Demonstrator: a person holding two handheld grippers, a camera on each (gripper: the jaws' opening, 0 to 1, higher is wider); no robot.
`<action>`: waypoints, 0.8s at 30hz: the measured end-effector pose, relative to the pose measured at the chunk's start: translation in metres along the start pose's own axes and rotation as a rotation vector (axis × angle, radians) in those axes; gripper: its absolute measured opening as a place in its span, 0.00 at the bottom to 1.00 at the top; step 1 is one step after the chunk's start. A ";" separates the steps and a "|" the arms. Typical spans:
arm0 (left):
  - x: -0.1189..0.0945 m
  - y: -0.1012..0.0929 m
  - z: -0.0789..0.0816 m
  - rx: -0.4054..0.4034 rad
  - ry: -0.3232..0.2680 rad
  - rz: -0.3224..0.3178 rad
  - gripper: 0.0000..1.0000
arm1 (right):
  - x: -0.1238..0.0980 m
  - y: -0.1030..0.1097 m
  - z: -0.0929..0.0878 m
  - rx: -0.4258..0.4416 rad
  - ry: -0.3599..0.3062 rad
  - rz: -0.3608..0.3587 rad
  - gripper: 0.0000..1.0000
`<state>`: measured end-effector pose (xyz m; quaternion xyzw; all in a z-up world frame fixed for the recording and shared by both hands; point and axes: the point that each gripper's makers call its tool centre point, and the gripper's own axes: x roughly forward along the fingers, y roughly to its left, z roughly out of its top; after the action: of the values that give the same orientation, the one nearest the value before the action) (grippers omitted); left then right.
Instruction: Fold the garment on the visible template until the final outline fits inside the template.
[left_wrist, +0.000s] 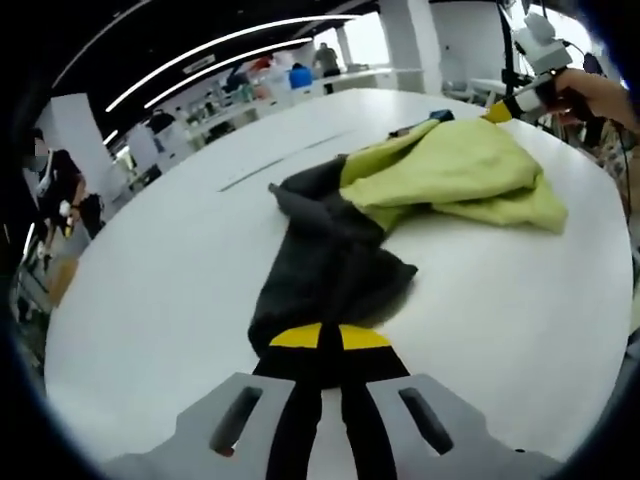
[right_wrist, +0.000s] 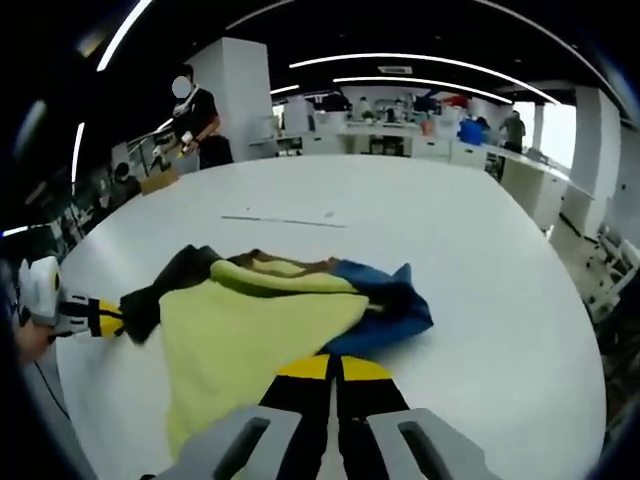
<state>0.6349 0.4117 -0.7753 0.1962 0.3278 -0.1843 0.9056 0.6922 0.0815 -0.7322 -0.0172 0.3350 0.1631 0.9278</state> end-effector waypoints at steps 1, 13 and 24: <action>-0.001 0.004 -0.002 -0.019 0.003 0.001 0.01 | -0.001 -0.002 0.000 0.001 0.000 -0.002 0.00; -0.004 0.047 -0.018 -0.004 0.049 0.107 0.01 | -0.012 -0.037 -0.007 0.003 0.026 -0.062 0.00; -0.004 0.076 -0.024 0.034 0.076 0.155 0.01 | -0.024 -0.066 -0.026 0.008 0.070 -0.117 0.00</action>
<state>0.6544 0.4892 -0.7714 0.2433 0.3423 -0.1115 0.9007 0.6796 0.0087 -0.7420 -0.0388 0.3663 0.1066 0.9236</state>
